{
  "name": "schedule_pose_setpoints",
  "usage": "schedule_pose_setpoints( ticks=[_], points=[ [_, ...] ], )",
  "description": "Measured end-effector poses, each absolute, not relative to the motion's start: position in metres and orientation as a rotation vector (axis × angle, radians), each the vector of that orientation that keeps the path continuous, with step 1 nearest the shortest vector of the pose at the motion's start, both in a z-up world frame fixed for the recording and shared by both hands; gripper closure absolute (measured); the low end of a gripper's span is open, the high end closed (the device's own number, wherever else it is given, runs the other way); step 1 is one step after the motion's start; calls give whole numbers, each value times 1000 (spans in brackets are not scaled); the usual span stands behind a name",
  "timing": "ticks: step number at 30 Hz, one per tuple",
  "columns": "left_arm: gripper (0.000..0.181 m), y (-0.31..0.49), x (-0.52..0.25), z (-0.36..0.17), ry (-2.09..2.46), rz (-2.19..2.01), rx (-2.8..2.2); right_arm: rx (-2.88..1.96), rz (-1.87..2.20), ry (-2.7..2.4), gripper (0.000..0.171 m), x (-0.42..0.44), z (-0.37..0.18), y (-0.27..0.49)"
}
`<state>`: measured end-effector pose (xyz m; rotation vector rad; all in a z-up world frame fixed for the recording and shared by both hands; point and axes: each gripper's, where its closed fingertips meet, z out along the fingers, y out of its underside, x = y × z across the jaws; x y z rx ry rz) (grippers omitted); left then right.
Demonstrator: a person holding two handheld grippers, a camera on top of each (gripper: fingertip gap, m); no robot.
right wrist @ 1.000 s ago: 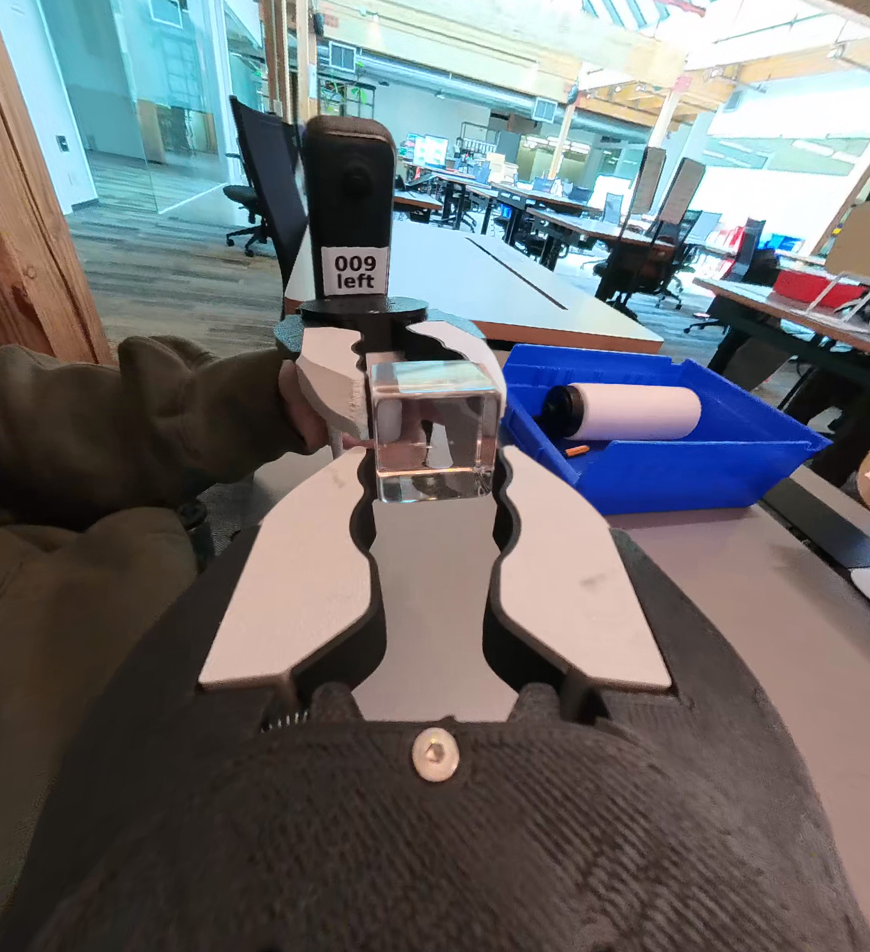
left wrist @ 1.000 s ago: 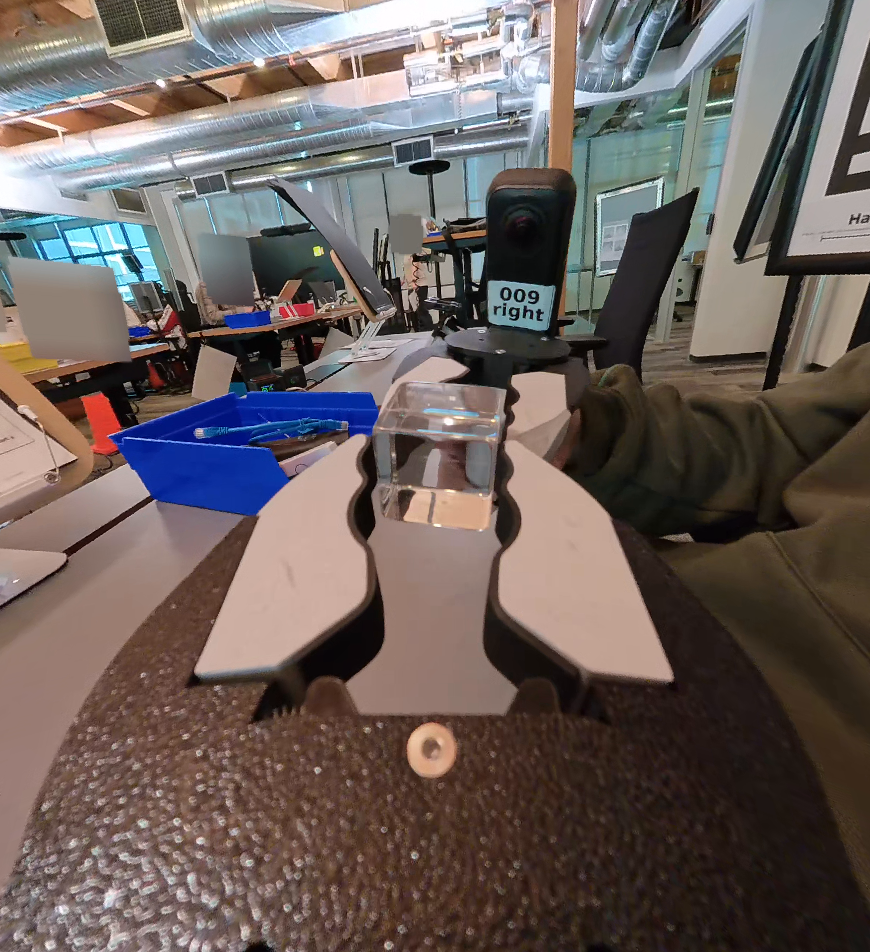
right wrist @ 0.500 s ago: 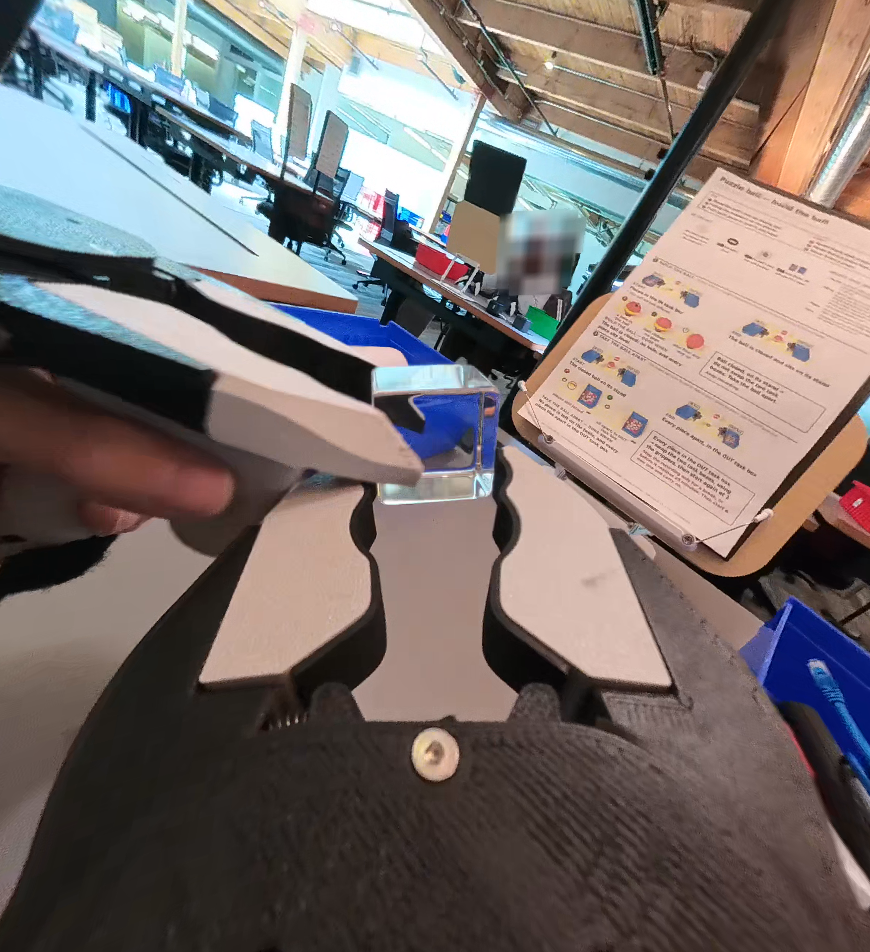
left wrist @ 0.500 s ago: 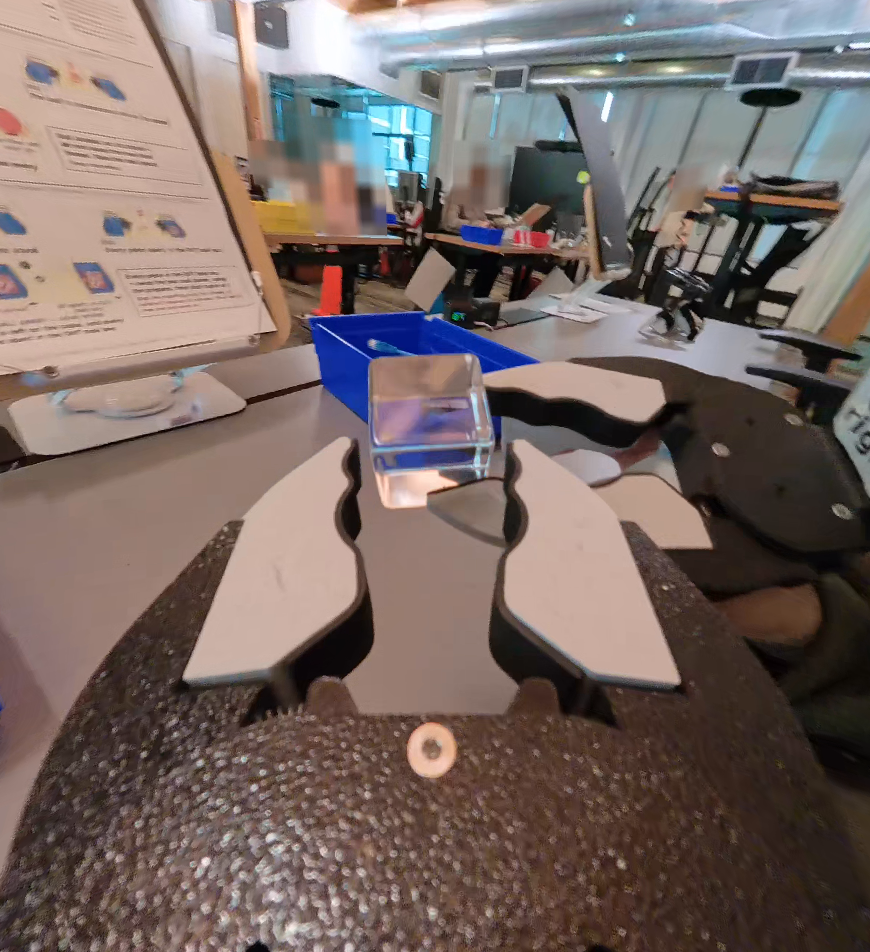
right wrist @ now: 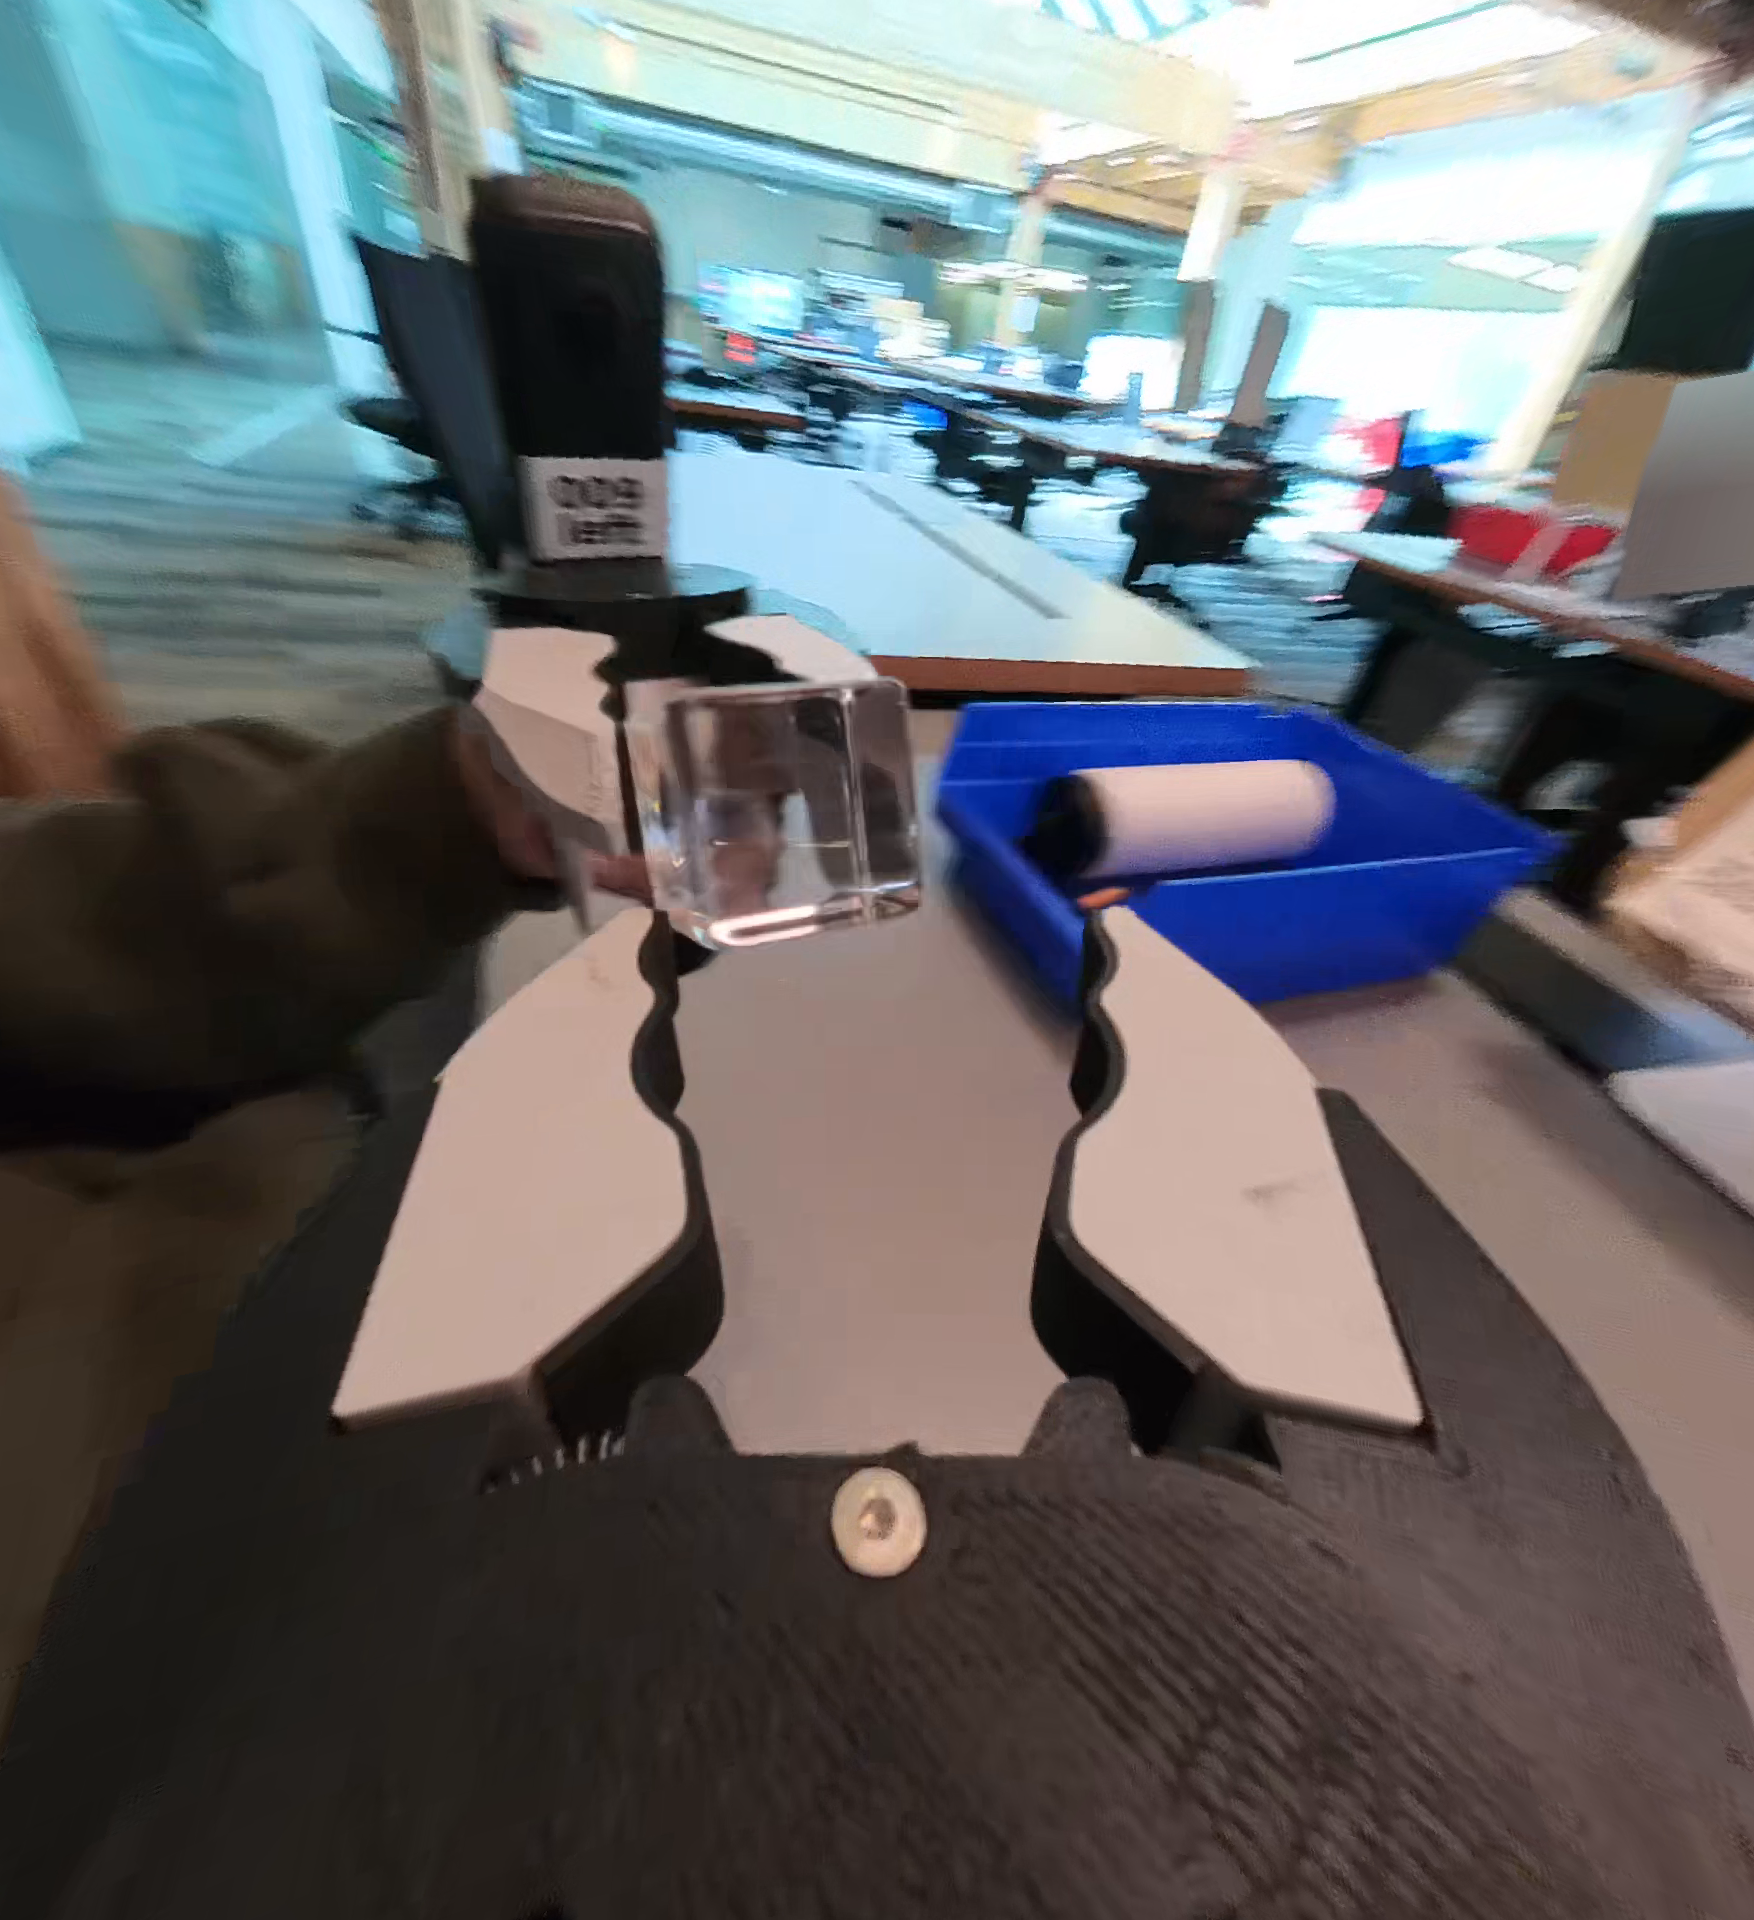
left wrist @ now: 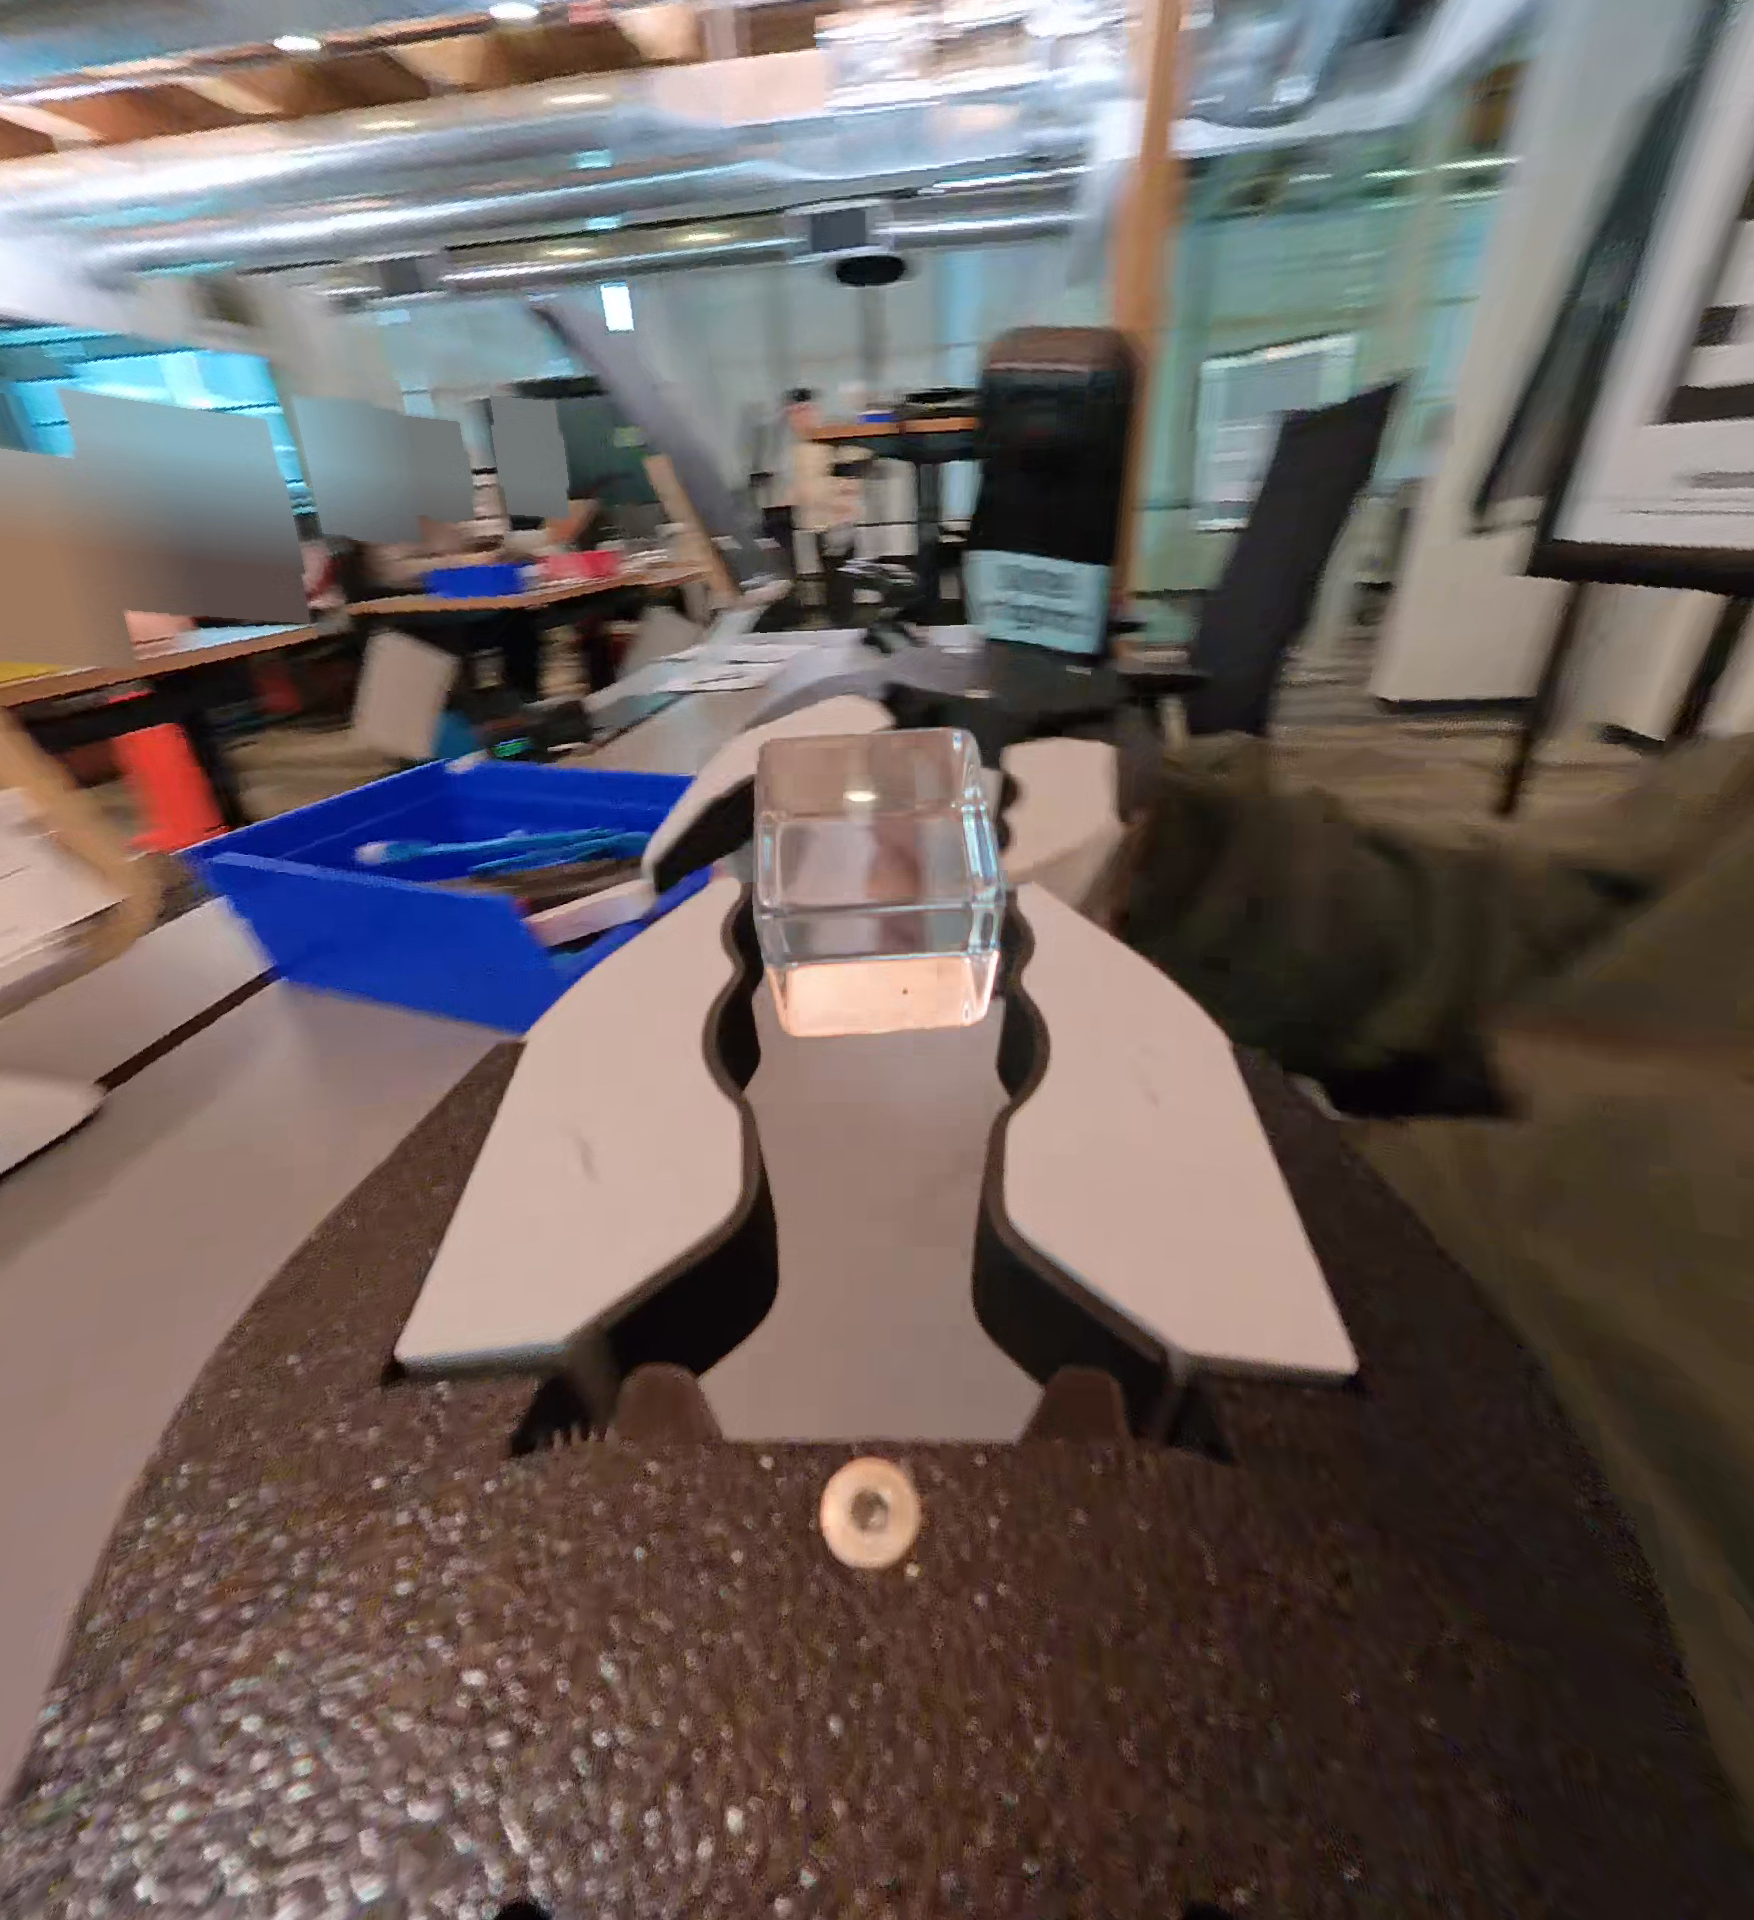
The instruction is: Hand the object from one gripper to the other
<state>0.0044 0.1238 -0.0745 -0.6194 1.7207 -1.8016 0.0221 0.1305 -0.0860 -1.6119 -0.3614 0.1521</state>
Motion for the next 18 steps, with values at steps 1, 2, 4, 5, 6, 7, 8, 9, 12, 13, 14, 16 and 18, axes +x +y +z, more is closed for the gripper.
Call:
schedule_pose_setpoints(
  ticks=[1,2,4,5,6,7,8,9,12,13,14,16,18],
  points=[
    [138,120,-5,-75,1761,-1825,-545,-1614,268,-395,102,14,-88,125],
    [138,117,-13,-76,1793,-1842,-472,-1610,393,-434,101,3,-90,119],
    [138,114,-26,-78,1826,-1879,-349,-1594,679,-493,101,-21,-91,105],
    [138,113,-33,-79,1837,-1906,-290,-1586,840,-516,103,-33,-91,97],
    [138,112,-40,-79,1838,-1935,-226,-1565,994,-523,104,-42,-90,90],
    [138,111,-47,-79,1831,-1968,-161,-1528,1130,-514,106,-48,-86,85],
    [138,110,-53,-79,1823,-2001,-109,-1484,1239,-490,107,-51,-82,83],
    [138,109,-58,-79,1822,-2028,-73,-1443,1318,-447,109,-52,-79,86],
    [138,106,-65,-80,1825,-2043,-1,-1405,1475,-314,108,-55,-84,100],
    [138,104,-66,-82,1837,-2044,20,-1407,1499,-319,107,-59,-87,101],
    [138,103,-67,-84,1840,-2033,37,-1415,1503,-326,106,-63,-91,102],
    [138,100,-67,-88,1853,-2018,57,-1427,1489,-344,104,-69,-96,104],
    [138,97,-68,-92,1877,-2026,71,-1415,1473,-358,104,-72,-95,104]
  ],
)
